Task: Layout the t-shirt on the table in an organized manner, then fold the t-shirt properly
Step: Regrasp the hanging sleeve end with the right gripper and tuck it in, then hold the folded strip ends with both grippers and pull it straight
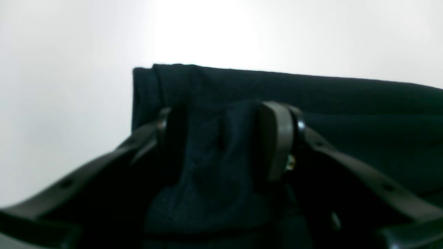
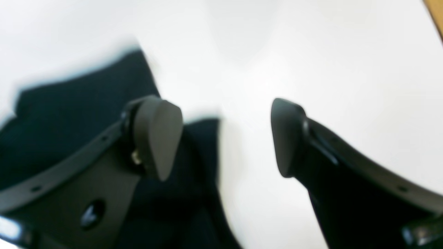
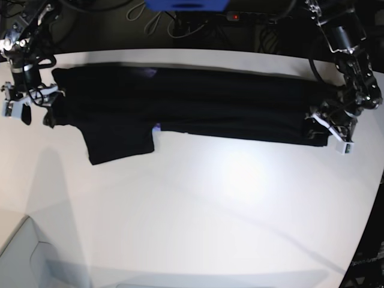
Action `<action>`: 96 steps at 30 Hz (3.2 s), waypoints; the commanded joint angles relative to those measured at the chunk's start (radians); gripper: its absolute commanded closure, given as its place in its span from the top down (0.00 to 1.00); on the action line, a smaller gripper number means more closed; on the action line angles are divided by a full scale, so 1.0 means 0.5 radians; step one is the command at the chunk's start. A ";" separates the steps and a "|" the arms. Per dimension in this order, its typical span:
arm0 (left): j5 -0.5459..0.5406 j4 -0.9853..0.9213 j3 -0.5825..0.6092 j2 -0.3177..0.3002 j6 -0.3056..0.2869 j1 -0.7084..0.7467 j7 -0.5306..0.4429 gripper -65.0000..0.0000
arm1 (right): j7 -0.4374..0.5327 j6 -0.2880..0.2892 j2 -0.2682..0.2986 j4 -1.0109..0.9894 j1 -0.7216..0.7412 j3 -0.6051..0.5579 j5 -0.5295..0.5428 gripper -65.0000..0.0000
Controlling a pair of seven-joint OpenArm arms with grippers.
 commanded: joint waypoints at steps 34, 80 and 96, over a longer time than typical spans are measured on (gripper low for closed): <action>0.057 -0.001 -0.004 -0.005 0.019 0.110 0.113 0.50 | 0.038 0.020 0.156 -1.224 0.862 -0.673 -0.433 0.40; 0.054 -0.001 -0.004 -0.008 0.019 0.138 0.113 0.51 | -0.284 0.020 -0.212 -0.077 -0.034 -0.164 -0.252 0.00; -0.434 0.380 -0.004 -0.069 0.019 0.304 0.236 1.00 | -0.284 0.020 -0.218 -0.199 0.027 -0.167 -0.252 0.00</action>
